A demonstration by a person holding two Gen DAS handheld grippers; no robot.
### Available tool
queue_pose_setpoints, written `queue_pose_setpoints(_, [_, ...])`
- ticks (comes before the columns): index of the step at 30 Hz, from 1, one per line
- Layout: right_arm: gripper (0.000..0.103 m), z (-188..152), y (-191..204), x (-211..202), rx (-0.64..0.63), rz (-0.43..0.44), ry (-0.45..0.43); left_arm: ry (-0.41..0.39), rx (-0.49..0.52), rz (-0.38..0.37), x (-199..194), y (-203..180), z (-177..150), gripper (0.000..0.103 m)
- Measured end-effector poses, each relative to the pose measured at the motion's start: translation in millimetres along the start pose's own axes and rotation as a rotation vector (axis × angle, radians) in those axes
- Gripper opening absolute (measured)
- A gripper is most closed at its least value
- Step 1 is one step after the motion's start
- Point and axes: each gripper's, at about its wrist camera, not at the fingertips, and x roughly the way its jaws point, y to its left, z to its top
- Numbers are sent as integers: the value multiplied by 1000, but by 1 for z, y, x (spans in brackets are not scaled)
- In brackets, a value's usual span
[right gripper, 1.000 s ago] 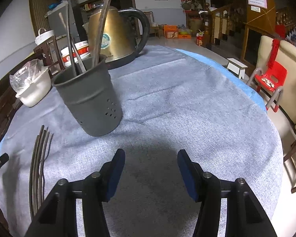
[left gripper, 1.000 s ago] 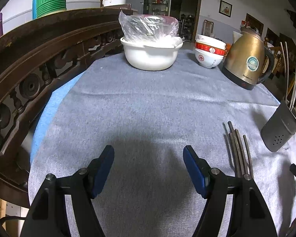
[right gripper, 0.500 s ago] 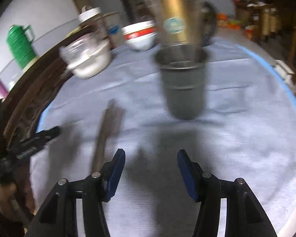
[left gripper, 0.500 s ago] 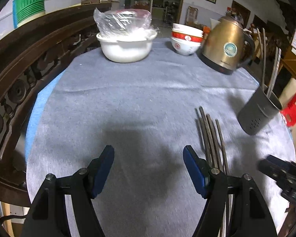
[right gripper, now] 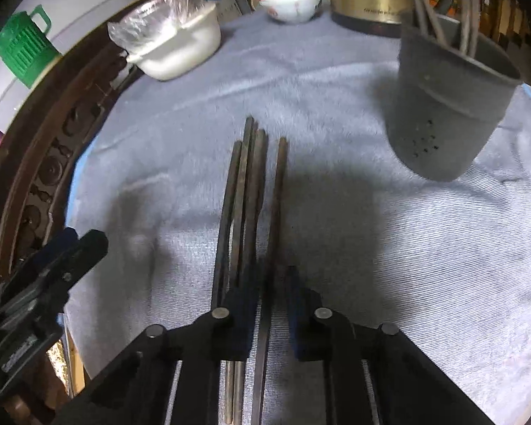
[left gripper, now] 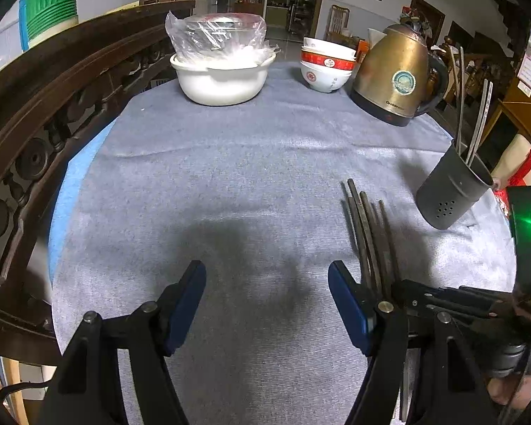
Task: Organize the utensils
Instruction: 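Grasp a dark chopstick with the left tool while the right tool grasps another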
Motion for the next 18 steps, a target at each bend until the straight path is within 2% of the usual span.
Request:
queue_pose_setpoints(4, [6, 0, 0, -1, -15, -35, 19, 35, 14, 0, 4, -6, 1, 70])
queue_pose_setpoints(7, [6, -1, -11, -4, -11, -58, 27, 85, 22, -12, 11, -15, 5, 60])
queue_pose_setpoints(9, [6, -2, -18, -5, 2, -53, 29, 128, 32, -30, 17, -23, 8, 52])
queue_pose_setpoints(12, [6, -3, -21, -6, -10, -47, 37, 192, 42, -49, 26, -36, 13, 47])
queue_pose_setpoints(16, [6, -2, -29, -8, -25, -28, 54, 254, 67, -38, 41, -53, 18, 43])
queue_pose_setpoints(18, [6, 1, -37, -9, -23, -14, 55, 291, 72, -23, 51, -59, 18, 37])
